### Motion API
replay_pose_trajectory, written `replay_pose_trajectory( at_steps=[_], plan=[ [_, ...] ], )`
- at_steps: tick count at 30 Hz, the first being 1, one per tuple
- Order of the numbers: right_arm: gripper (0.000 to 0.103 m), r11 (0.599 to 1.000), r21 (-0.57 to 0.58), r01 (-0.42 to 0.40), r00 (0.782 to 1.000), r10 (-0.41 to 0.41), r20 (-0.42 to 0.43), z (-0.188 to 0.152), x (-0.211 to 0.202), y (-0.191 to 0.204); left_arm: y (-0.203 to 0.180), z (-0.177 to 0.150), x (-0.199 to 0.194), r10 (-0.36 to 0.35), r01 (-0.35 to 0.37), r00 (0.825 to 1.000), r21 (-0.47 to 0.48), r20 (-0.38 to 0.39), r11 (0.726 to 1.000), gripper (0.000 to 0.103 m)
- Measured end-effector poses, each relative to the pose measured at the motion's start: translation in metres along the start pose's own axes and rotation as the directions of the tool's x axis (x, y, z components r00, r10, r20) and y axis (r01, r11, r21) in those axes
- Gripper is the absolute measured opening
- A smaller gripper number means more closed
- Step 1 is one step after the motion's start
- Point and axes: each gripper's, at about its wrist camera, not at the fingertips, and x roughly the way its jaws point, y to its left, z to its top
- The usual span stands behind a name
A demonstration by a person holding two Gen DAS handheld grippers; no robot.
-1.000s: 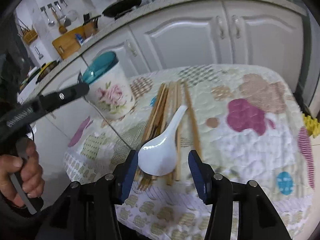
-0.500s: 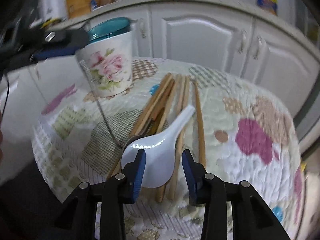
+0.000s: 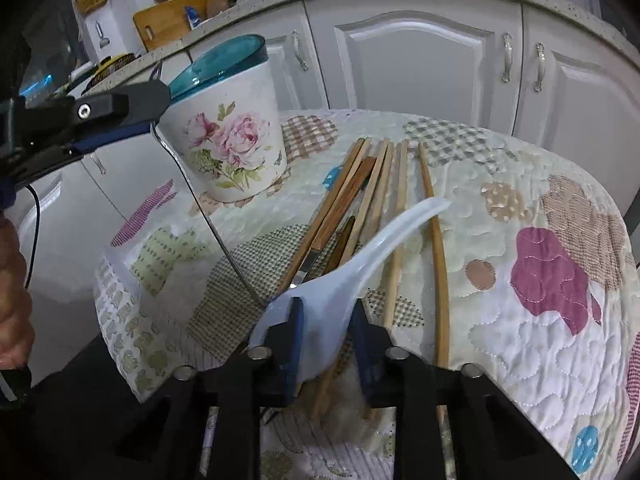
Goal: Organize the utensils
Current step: 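Grasp the white ceramic spoon with the right tool and lift it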
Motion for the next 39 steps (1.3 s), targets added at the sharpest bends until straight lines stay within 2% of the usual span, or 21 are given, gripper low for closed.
replay_pose_trajectory(
  at_steps=[3,7,10,12,14,19,26,30,33,37,38,39],
  plan=[
    [0.008,1.0,0.03,-0.009,1.0,0.009,0.011,0.002,-0.008,-0.003,-0.001,0.0,0.0,0.0,0.0,1.0,0.005,0.001,1.0,0.04],
    [0.005,0.981,0.178,-0.071,0.997,0.07,0.013,0.003,-0.021,-0.021,-0.003,0.001,-0.001,0.002,-0.002,1.0,0.016,0.004,1.0,0.039],
    [0.005,0.94,0.321,-0.113,0.993,0.117,0.007,0.0,-0.028,-0.037,-0.004,0.001,-0.001,0.003,-0.003,1.0,0.022,0.006,1.0,0.039],
    [0.005,0.913,0.389,-0.124,0.99,0.143,-0.02,-0.002,-0.028,-0.044,-0.005,0.0,-0.003,0.003,-0.003,1.0,0.03,0.009,1.0,0.039],
    [0.005,0.892,0.427,-0.147,0.986,0.166,-0.009,-0.005,-0.031,-0.048,-0.007,0.0,-0.004,0.003,-0.004,1.0,0.037,0.011,0.999,0.039],
    [0.005,0.911,0.397,-0.109,0.993,0.119,0.0,-0.006,-0.035,-0.047,-0.006,0.0,-0.005,0.005,-0.005,1.0,0.034,0.009,0.999,0.039],
    [0.009,0.927,0.373,-0.051,0.998,0.058,-0.008,-0.028,-0.042,-0.046,-0.007,-0.001,-0.006,0.002,-0.002,1.0,0.042,0.011,0.999,0.04],
    [0.031,0.939,0.344,-0.013,1.0,0.012,0.005,-0.043,-0.056,-0.035,-0.009,-0.002,-0.004,-0.004,0.004,1.0,0.044,0.008,0.999,0.039],
    [0.031,0.934,0.358,-0.018,1.0,0.02,-0.002,-0.054,-0.056,-0.032,-0.011,-0.002,-0.003,-0.007,0.007,1.0,0.048,0.004,0.999,0.039],
    [0.031,0.906,0.42,-0.058,0.998,0.056,0.019,-0.064,-0.051,-0.032,-0.011,-0.002,-0.003,-0.007,0.006,1.0,0.049,0.004,0.999,0.04],
    [0.03,0.903,0.426,-0.062,0.998,0.056,0.025,-0.065,-0.051,-0.031,-0.011,-0.002,-0.003,-0.006,0.006,1.0,0.048,0.004,0.999,0.039],
    [0.021,0.903,0.426,-0.056,0.998,0.048,0.029,-0.065,-0.051,-0.031,-0.011,-0.003,-0.002,-0.006,0.006,1.0,0.048,0.003,0.999,0.039]
  ],
)
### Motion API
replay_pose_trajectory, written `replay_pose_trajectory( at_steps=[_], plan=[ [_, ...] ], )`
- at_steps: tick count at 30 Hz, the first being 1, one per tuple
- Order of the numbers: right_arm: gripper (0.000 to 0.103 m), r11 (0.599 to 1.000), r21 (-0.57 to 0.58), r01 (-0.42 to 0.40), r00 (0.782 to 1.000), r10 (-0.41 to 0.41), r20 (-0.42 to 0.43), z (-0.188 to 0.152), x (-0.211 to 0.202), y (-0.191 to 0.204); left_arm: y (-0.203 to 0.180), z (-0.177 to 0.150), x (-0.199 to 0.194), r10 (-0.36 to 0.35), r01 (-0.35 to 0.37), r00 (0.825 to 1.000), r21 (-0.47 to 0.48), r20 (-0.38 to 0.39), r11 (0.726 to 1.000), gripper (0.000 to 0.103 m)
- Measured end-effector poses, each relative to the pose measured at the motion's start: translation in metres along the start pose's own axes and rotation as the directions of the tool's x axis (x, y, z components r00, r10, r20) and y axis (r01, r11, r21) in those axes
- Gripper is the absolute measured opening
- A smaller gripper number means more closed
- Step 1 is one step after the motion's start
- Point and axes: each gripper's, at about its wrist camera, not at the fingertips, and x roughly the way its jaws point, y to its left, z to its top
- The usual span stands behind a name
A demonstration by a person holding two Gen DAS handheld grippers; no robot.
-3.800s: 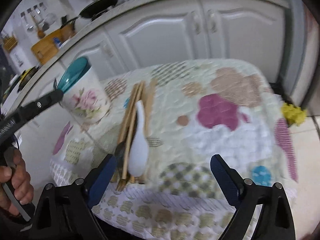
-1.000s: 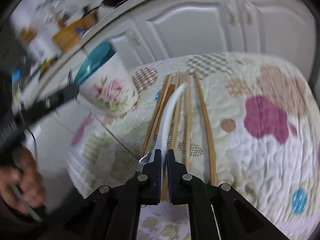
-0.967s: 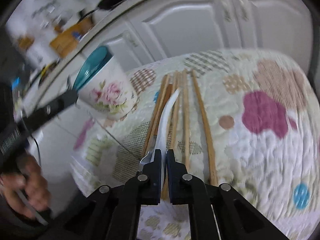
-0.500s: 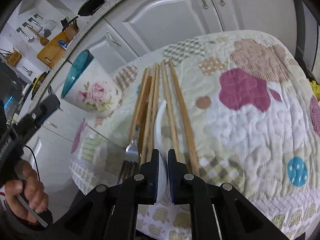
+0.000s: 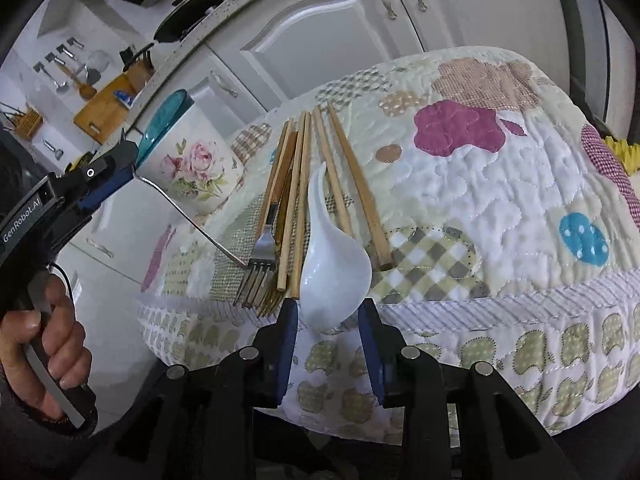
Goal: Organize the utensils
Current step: 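Grasp the white ceramic spoon with the right tool and lift it, then carry the metal spoon into the holder with the left tool while the right tool brings the ceramic spoon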
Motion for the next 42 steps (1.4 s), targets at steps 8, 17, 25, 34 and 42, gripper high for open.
replay_pose_trajectory(
  at_steps=[8,17,25,34,42],
  plan=[
    [0.002,0.994,-0.083,0.071,0.997,-0.068,0.027,0.008,-0.01,0.011,0.002,0.003,-0.004,-0.026,0.026,1.0,-0.007,0.006,1.0,0.039],
    [0.001,0.96,-0.213,0.182,0.982,-0.166,0.093,0.03,-0.044,0.036,0.005,0.011,-0.02,-0.026,0.026,0.999,0.002,0.041,1.0,0.039],
    [0.001,0.921,-0.293,0.256,0.962,-0.211,0.176,0.049,-0.074,0.058,0.005,0.02,-0.041,-0.028,0.027,0.996,0.014,0.081,1.0,0.039],
    [0.001,0.891,-0.352,0.286,0.95,-0.216,0.225,0.06,-0.092,0.077,0.008,0.022,-0.055,-0.018,0.016,0.995,0.019,0.098,1.0,0.039],
    [0.001,0.893,-0.358,0.275,0.95,-0.194,0.245,0.064,-0.098,0.088,0.015,0.026,-0.069,-0.013,0.01,0.993,0.023,0.121,1.0,0.039]
  ],
)
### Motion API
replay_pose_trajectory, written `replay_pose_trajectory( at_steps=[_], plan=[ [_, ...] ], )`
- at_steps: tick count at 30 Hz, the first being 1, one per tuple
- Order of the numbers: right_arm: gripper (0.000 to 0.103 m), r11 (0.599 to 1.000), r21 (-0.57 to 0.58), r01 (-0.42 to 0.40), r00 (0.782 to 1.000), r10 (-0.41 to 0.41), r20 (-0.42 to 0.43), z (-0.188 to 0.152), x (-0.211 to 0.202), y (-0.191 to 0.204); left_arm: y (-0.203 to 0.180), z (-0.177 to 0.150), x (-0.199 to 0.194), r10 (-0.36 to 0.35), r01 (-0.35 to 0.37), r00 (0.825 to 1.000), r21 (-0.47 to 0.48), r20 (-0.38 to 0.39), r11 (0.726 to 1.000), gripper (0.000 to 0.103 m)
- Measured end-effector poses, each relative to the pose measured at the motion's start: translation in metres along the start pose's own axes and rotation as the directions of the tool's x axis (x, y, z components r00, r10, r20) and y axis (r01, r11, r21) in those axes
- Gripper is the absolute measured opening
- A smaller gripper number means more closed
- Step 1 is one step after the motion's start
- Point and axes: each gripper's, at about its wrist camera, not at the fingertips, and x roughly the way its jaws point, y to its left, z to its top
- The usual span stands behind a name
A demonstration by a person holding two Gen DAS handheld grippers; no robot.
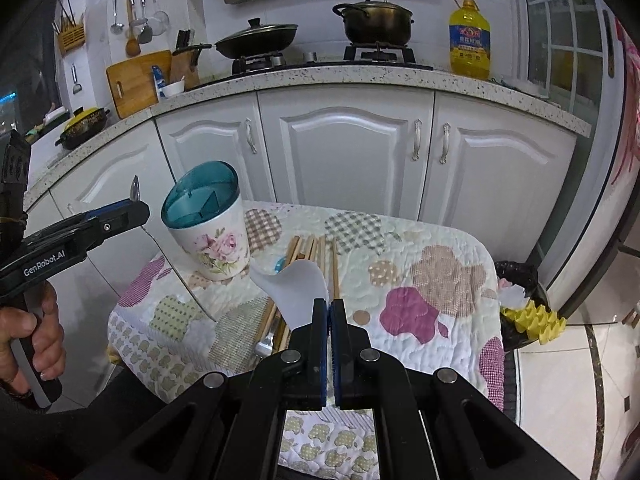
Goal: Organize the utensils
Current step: 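Carry the metal spoon into the holder with the left tool while the right tool brings the ceramic spoon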
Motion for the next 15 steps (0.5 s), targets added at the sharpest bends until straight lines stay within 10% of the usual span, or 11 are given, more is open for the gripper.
replay_pose_trajectory(
  at_steps=[15],
  plan=[
    [0.001,0.995,-0.1,-0.02,0.999,0.024,0.039,0.036,-0.005,0.026,0.02,0.022,-0.013,0.004,-0.003,1.0,-0.055,0.018,0.998,0.039]
  ],
)
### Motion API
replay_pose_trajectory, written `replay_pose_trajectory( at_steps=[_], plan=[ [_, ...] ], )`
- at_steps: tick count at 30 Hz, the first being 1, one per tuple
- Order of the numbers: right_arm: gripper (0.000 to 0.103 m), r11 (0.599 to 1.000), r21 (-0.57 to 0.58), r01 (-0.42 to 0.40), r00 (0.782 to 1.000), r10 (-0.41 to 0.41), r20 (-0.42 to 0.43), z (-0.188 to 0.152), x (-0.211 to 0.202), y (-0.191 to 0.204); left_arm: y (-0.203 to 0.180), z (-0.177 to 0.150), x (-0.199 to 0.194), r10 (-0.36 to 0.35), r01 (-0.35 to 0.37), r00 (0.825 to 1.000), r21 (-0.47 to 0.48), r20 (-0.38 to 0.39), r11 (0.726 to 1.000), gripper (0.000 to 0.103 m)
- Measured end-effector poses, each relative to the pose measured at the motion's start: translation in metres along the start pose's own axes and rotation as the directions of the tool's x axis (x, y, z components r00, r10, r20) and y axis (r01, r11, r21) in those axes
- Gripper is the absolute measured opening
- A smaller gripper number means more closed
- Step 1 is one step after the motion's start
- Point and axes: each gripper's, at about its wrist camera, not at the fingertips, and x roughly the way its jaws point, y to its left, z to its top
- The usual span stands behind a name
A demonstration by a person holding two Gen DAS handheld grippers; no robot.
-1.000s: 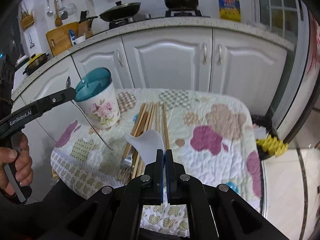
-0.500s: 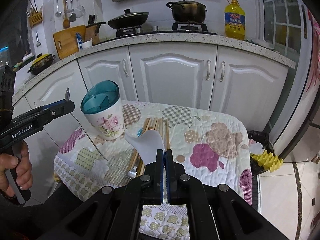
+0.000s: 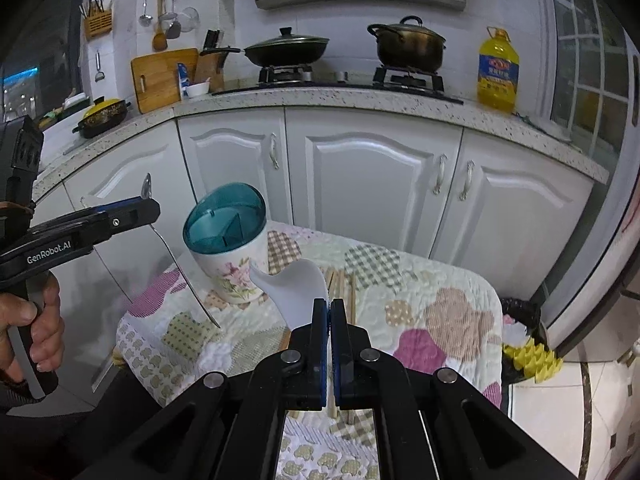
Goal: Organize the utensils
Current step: 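Carry the metal spoon into the holder with the left tool while the right tool brings the ceramic spoon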
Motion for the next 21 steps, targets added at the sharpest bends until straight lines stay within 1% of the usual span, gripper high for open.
replay_pose_trajectory(
  at_steps=[6,14,18,21],
  plan=[
    [0.001,0.999,-0.04,0.001,1.0,-0.001,0.005,0.014,0.0,0.002,0.002,0.014,-0.004,0.012,-0.012,1.0,0.006,0.005,1.0,0.039],
    [0.001,0.997,-0.078,0.005,1.0,-0.006,-0.012,0.03,0.004,-0.003,0.003,0.029,-0.008,0.035,-0.035,0.999,0.019,0.014,0.999,0.039],
    [0.001,0.994,-0.109,0.006,1.0,-0.008,-0.013,0.04,0.007,-0.001,0.008,0.038,-0.011,0.038,-0.039,0.999,0.025,0.027,0.999,0.039],
    [0.001,0.992,-0.126,0.006,1.0,-0.007,-0.01,0.051,0.01,0.0,0.018,0.052,-0.013,0.042,-0.043,0.998,0.021,0.043,0.999,0.039]
  ],
)
